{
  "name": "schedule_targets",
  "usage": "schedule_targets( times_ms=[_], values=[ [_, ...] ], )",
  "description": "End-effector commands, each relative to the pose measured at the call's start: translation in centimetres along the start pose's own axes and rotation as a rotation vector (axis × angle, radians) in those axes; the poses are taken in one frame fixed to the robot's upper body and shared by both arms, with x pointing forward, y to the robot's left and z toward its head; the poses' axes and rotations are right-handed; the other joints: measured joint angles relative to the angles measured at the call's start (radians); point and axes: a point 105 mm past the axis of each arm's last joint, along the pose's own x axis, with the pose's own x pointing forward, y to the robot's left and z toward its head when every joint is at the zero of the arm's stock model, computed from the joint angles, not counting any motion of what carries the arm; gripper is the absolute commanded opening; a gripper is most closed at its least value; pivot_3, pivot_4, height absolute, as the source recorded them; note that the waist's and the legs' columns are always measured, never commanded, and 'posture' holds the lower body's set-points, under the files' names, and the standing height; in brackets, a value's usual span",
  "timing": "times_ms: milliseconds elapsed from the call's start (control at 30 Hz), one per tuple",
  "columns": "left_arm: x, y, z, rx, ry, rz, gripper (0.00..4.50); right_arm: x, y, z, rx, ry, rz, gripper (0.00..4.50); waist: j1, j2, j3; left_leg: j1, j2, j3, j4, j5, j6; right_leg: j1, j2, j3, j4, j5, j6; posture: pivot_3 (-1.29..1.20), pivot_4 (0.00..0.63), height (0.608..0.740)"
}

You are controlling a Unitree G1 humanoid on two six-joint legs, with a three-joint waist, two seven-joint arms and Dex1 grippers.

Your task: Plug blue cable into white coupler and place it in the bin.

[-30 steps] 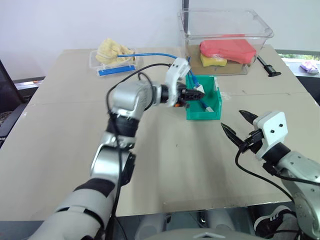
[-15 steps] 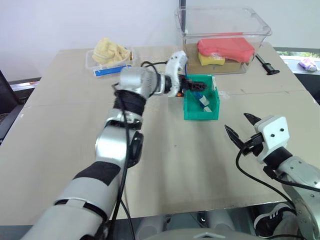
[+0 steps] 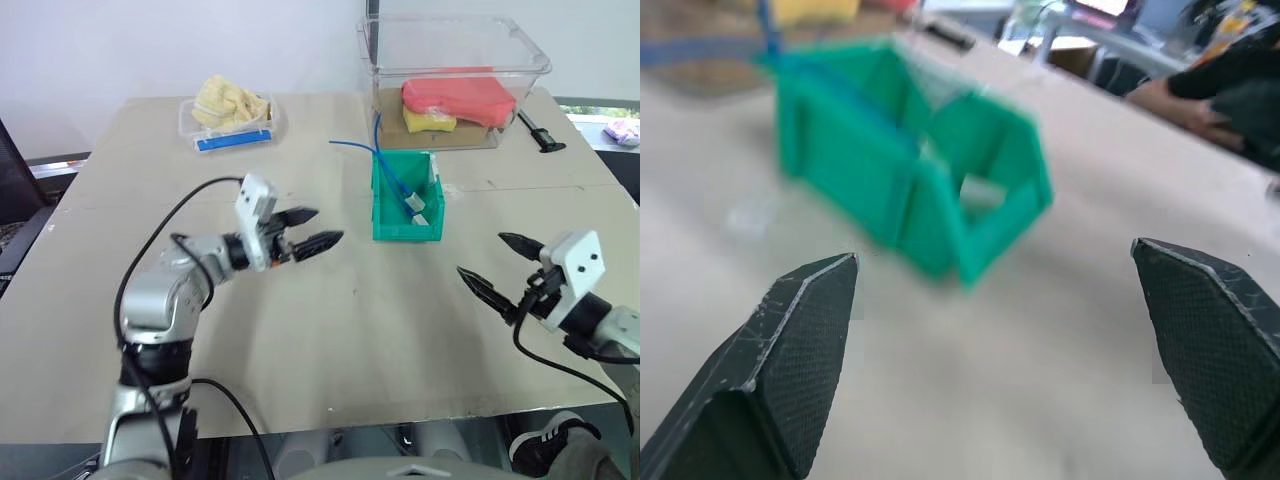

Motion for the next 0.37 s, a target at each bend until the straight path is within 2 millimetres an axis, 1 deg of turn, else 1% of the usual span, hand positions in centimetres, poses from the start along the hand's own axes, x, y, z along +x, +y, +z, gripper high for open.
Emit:
schedule_targets(
  times_ms=[33, 100, 233, 300, 367],
  values=[
    [-3.2, -0.6, -1.2, 0.104, 0.038, 0.012, 4.50, -2.3, -0.5, 0.0, -0.048, 0.011, 0.013, 4.46, 0.000, 0.000, 0.000, 0.000, 0.000, 0.000, 0.000, 0.000, 0.000, 0.000, 0.000, 0.000, 0.000, 0.000, 0.000, 0.00, 0.150, 0.740],
    [-4.8, -0.7, -2.3, 0.103, 0.072, 0.036, 4.50, -3.6, -0.6, -0.8, -0.044, 0.054, 0.026, 4.46, 0.001, 0.000, 0.000, 0.001, 0.000, 0.000, 0.000, -0.001, 0.001, 0.001, 0.000, 0.000, 0.000, 0.000, 0.000, 0.00, 0.150, 0.740],
    [-6.4, -0.8, -3.0, 0.096, 0.089, 0.068, 4.50, -5.4, -1.1, -1.8, -0.092, 0.108, 0.009, 4.46, 0.012, 0.000, 0.000, 0.001, 0.001, 0.000, 0.001, -0.002, 0.003, 0.004, -0.001, -0.002, -0.001, -0.001, 0.000, 0.00, 0.150, 0.740],
    [-7.2, -1.2, -3.8, 0.074, 0.107, 0.070, 4.50, -6.4, -1.2, -2.6, -0.079, 0.147, 0.018, 4.46, 0.014, 0.000, 0.000, 0.005, 0.001, 0.000, 0.001, -0.002, 0.003, 0.007, -0.001, -0.002, -0.001, -0.004, 0.002, 0.00, 0.150, 0.740],
    [-7.6, -1.7, -4.5, 0.065, 0.130, 0.053, 4.50, -6.9, -1.4, -2.9, -0.081, 0.164, 0.015, 4.46, 0.014, 0.000, 0.001, 0.010, 0.001, 0.001, 0.001, -0.003, 0.005, 0.012, -0.001, -0.001, -0.002, -0.005, 0.001, 0.00, 0.150, 0.740]
  ],
)
